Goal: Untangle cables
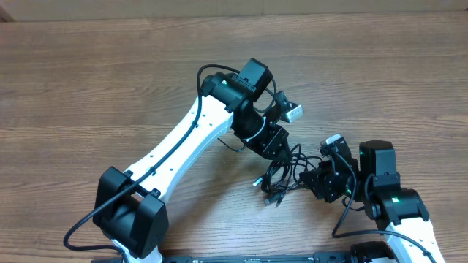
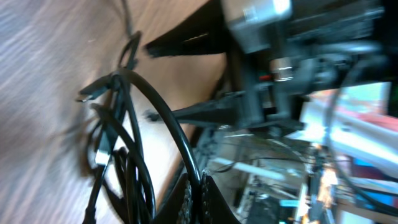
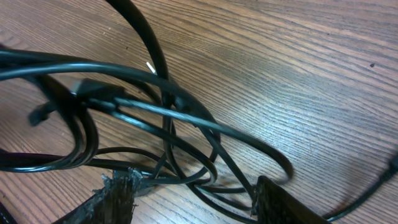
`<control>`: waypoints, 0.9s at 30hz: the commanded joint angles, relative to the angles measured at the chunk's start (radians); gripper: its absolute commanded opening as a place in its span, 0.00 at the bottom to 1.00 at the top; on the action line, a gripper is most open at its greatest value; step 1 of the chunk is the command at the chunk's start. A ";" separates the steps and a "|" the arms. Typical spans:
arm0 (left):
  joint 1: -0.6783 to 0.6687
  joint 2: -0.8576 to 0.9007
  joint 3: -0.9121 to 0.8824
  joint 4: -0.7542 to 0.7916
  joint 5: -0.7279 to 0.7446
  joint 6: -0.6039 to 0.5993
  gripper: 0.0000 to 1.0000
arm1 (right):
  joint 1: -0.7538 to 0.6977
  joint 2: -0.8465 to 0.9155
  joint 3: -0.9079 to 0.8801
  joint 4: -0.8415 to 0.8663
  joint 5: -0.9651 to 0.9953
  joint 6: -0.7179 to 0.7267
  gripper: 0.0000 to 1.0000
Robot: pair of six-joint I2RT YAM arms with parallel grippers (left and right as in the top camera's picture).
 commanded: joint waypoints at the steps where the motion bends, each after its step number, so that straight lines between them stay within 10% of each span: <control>1: 0.031 -0.017 0.014 0.005 0.188 0.026 0.04 | 0.000 -0.010 0.037 0.002 -0.005 -0.005 0.61; 27: 0.068 -0.017 0.014 -0.005 0.403 -0.026 0.04 | 0.000 -0.010 0.037 0.002 0.018 -0.004 0.62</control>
